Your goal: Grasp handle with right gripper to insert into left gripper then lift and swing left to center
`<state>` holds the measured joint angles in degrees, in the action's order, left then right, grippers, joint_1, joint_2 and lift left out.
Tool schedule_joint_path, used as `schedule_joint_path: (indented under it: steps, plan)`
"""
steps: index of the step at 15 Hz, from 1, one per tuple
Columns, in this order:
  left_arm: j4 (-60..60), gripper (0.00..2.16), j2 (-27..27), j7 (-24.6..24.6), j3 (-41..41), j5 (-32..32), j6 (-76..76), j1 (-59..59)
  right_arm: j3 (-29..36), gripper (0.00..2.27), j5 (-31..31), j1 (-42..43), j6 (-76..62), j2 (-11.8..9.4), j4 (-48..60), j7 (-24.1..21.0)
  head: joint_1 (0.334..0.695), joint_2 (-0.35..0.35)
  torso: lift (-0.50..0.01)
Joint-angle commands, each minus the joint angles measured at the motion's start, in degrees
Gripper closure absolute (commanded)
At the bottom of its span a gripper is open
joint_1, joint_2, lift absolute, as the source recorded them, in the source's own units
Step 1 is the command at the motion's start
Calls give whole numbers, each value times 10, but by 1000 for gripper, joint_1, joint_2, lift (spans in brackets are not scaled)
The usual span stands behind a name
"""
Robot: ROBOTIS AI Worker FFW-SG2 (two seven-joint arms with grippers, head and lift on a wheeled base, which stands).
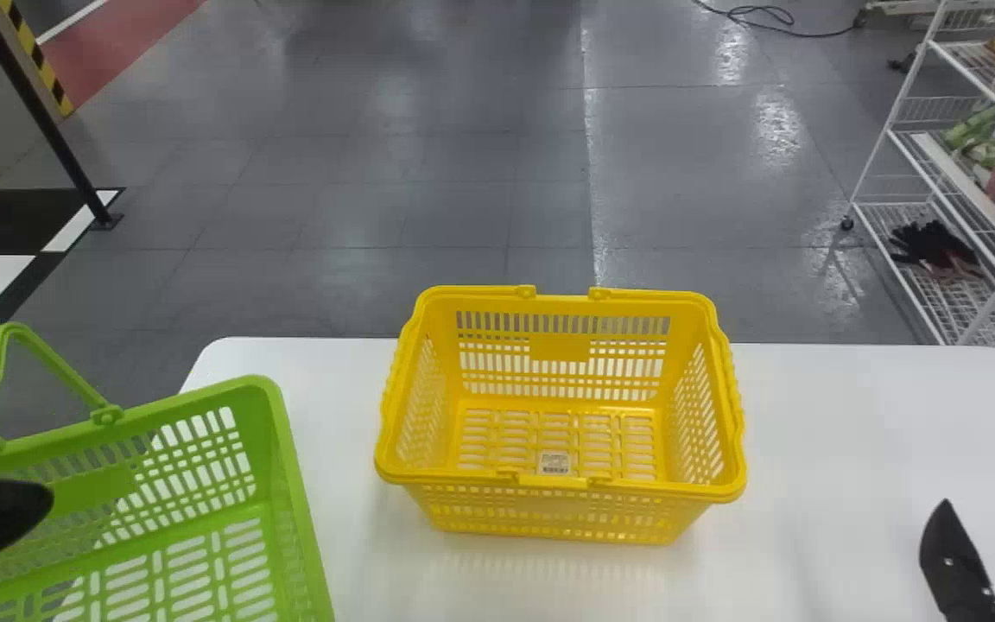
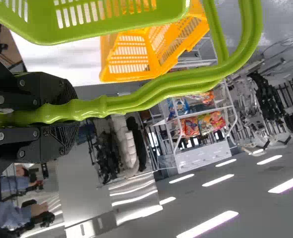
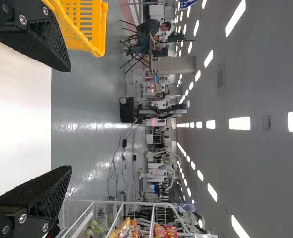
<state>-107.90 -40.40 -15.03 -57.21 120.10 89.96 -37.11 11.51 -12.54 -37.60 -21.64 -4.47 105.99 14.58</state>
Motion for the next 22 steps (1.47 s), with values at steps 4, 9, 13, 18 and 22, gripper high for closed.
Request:
schedule_joint_path:
  steps: [4, 9, 13, 18, 22]
  plan:
    - [-161, 1943, 81, 22, -22, 37, 1, -83, 0, 107, -14, 7, 5, -14, -7, 1, 695, -21, -93]
    - [-255, 1943, 146, 43, 47, 32, 1, -80, -5, 107, -16, 11, 14, -18, -4, 8, 695, -182, -93]
    - [-281, 1943, 169, 67, 132, 0, 1, -42, -6, 107, -15, 6, 21, -20, 3, 11, 695, -285, -93]
    - [-292, 1943, 175, 85, 228, -34, 1, 4, -16, 107, -4, -4, 24, -19, 15, 11, 695, -350, -93]
    - [-291, 1943, 174, 100, 300, -58, 1, 42, -27, 107, 8, -12, 31, -17, 30, 11, 695, -350, -93]
